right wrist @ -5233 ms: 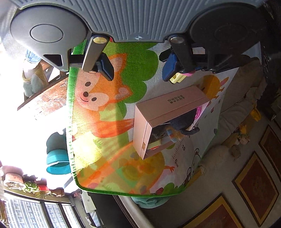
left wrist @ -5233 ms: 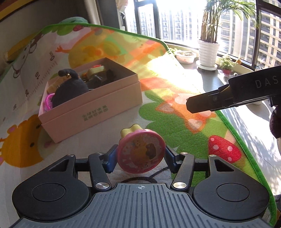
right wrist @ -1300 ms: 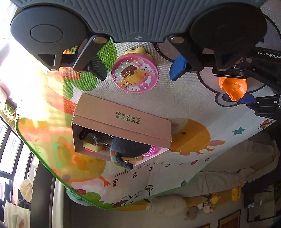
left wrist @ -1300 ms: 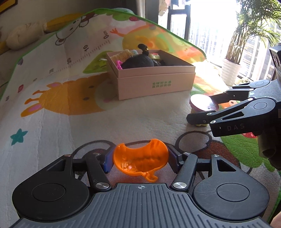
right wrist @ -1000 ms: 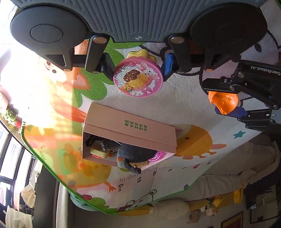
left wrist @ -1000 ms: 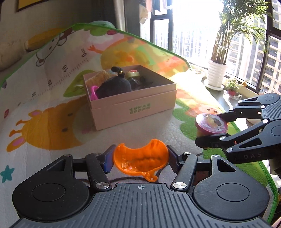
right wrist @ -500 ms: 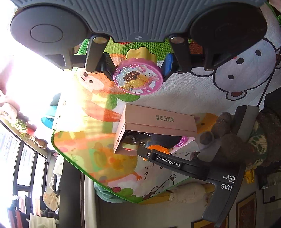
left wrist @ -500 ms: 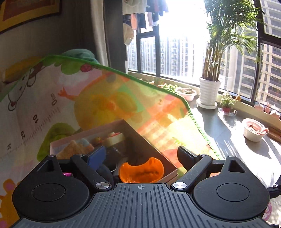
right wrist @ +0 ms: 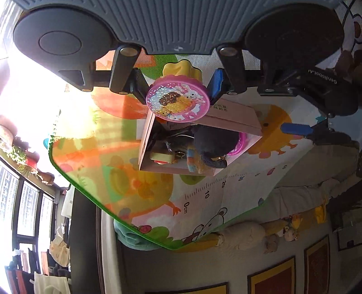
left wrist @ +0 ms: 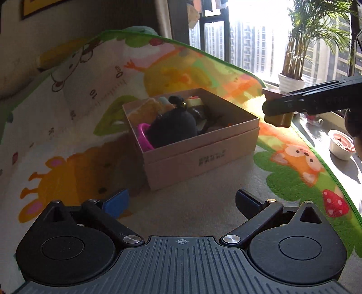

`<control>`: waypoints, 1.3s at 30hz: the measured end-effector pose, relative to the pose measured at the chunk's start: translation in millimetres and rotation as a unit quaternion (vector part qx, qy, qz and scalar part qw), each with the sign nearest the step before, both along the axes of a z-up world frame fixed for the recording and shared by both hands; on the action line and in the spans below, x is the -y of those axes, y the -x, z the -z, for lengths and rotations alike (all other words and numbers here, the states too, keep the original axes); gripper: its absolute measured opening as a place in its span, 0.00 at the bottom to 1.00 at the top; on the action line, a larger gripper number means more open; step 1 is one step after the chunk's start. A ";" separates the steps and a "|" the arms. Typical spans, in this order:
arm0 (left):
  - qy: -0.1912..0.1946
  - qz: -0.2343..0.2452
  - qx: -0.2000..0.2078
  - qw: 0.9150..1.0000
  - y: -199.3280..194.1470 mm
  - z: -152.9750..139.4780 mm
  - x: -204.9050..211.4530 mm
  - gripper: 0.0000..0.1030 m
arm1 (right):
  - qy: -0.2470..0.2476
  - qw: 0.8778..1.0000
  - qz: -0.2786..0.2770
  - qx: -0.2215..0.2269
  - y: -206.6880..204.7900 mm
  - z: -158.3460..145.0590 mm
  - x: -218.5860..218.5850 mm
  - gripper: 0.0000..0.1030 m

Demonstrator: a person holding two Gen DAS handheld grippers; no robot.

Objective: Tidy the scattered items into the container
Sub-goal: 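Carry the pink-lidded yellow tub over the pink box and release it with the right tool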

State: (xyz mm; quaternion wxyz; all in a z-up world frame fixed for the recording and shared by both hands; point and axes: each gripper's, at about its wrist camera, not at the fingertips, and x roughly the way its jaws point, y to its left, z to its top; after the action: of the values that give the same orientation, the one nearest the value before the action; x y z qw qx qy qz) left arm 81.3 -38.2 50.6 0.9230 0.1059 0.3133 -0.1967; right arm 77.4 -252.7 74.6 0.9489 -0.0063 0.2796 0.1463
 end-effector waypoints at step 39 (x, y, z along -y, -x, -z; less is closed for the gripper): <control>0.121 -0.057 0.006 0.991 -38.0 11.4 -58.9 1.00 | -0.148 0.980 0.000 -0.136 -120.2 29.5 -52.6 1.00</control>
State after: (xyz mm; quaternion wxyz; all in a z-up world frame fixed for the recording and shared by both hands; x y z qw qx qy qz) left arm 119.3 20.8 39.1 0.9405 -0.0238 0.2873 -0.1799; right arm 197.5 -200.1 45.1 0.8924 0.1544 0.3810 0.1859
